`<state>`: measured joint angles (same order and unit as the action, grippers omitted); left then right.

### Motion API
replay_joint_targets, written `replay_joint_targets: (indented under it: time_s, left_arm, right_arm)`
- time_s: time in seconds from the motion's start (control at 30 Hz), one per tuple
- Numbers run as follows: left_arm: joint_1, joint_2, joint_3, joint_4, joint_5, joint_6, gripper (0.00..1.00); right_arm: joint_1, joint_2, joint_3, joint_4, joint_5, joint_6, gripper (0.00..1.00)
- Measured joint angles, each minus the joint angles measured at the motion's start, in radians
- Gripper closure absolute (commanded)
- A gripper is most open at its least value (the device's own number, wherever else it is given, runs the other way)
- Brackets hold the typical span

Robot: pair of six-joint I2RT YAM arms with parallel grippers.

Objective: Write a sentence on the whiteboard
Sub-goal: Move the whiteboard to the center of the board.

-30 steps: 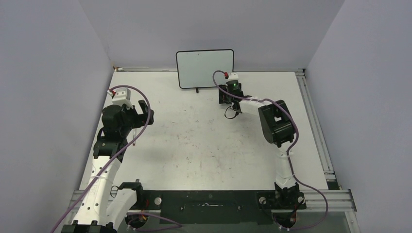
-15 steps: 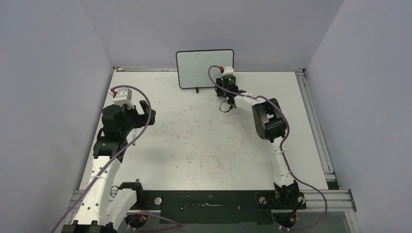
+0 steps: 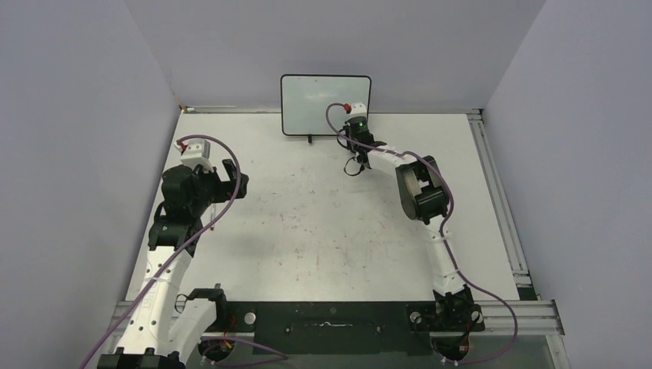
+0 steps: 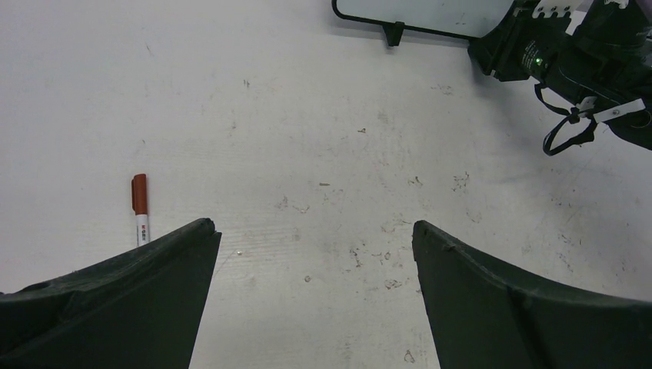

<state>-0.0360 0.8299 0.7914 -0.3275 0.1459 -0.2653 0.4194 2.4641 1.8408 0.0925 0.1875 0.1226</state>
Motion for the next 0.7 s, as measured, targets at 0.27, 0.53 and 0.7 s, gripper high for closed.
replay_joint_targets:
  time_s: [0.27,0.53,0.7]
  left_arm:
    - [0.0,0.004,-0.001,0.012,0.018,0.0,0.04]
    - [0.0,0.004,-0.006,0.028,0.037,-0.001,0.04]
    - [0.0,0.004,-0.014,0.033,0.048,-0.004,0.04]
  right_arm:
    - [0.009,-0.091,-0.206,0.146,0.035,-0.033,0.95]
    - [0.041,-0.227,-0.446,0.222,0.116,-0.06,0.95]
    - [0.072,-0.319,-0.586,0.237,0.152,-0.049,0.95]
